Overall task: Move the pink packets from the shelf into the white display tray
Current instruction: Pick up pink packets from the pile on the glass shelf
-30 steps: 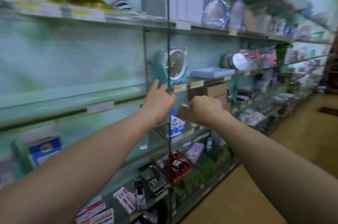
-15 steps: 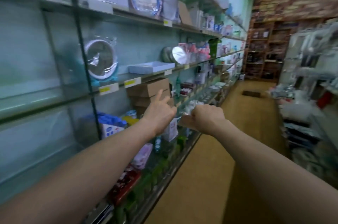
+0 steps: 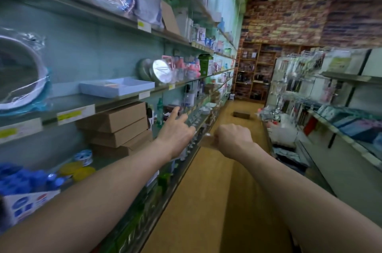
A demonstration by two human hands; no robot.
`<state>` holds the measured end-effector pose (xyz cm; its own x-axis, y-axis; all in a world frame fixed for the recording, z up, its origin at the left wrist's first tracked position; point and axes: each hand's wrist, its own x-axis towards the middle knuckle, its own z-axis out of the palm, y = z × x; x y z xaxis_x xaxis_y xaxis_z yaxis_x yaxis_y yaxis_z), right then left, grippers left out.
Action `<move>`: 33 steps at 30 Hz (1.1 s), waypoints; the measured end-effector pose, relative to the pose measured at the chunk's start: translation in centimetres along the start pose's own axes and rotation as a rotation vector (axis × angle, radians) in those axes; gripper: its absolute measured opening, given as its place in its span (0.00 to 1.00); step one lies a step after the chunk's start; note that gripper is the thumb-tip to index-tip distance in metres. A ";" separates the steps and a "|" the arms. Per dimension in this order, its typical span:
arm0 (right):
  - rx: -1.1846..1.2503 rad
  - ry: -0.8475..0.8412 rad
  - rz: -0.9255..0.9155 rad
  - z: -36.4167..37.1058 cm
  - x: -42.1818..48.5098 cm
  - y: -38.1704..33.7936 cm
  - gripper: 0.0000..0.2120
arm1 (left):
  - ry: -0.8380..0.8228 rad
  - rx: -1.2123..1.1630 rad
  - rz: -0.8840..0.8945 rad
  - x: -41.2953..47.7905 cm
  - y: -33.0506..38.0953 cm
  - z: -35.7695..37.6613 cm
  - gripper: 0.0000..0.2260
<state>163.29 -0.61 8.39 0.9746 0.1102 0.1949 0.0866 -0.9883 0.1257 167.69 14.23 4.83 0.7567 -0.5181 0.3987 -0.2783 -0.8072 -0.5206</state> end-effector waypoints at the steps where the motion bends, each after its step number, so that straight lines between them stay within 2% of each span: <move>1: 0.005 -0.005 0.001 0.0 0.6 0.1 0.09 | 0.004 -0.001 0.004 0.6 -0.2 0.3 0.06; 8: 0.018 -0.017 -0.004 0.9 5.5 0.1 0.10 | 0.014 0.033 -0.012 4.0 -2.2 2.5 0.06; 16: 0.057 -0.018 -0.093 1.7 11.7 0.4 0.13 | -0.018 0.053 -0.086 8.1 -4.6 5.6 0.08; 22: 0.047 0.084 -0.195 2.5 18.9 1.8 0.07 | -0.083 0.108 -0.155 12.4 -6.3 6.3 0.08; 28: 0.084 0.142 -0.300 2.3 25.3 3.2 0.13 | -0.129 0.175 -0.250 16.8 -7.6 7.0 0.10; 33: 0.119 0.199 -0.371 2.7 29.4 3.7 0.10 | -0.149 0.217 -0.337 19.6 -8.4 7.3 0.10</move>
<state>192.77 -1.34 11.97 0.8150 0.4672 0.3428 0.4582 -0.8817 0.1124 189.17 12.91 11.49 0.8658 -0.1761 0.4684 0.1181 -0.8377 -0.5333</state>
